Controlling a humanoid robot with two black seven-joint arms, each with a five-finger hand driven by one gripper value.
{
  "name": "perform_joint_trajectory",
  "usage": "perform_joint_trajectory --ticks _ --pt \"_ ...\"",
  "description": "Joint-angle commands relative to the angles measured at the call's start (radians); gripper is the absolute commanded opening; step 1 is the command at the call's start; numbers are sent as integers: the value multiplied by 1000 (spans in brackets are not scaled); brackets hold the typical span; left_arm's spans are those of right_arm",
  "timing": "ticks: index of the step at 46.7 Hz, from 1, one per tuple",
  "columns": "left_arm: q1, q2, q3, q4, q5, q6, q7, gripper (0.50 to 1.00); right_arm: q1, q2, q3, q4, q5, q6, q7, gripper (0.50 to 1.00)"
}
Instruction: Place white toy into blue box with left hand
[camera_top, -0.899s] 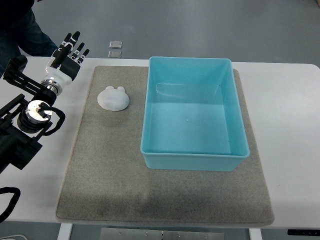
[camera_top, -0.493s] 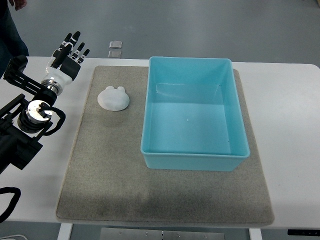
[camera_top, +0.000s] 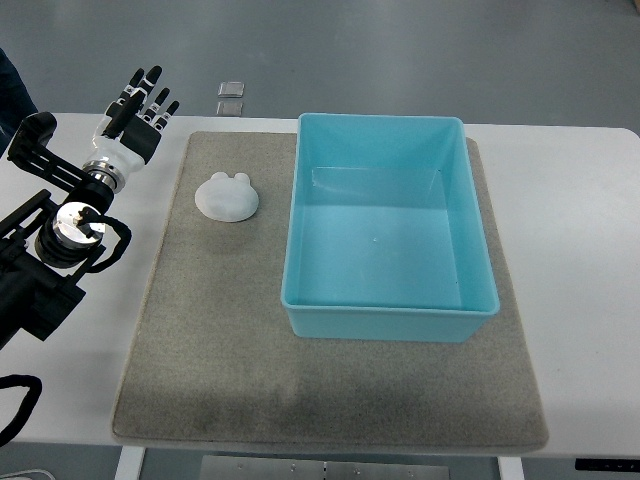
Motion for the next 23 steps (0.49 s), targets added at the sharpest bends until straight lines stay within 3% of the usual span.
perform_joint_trajectory --ticks 1,9,23 --pt "-2 1 0 17 -3 -4 0 996 0 0 0 0 0 0 0 936" --pt "-28 5 12 48 2 -38 0 996 0 0 0 0 0 -1 0 936" --pt "-34 9 15 99 3 -184 0 996 0 0 0 0 0 -1 0 936"
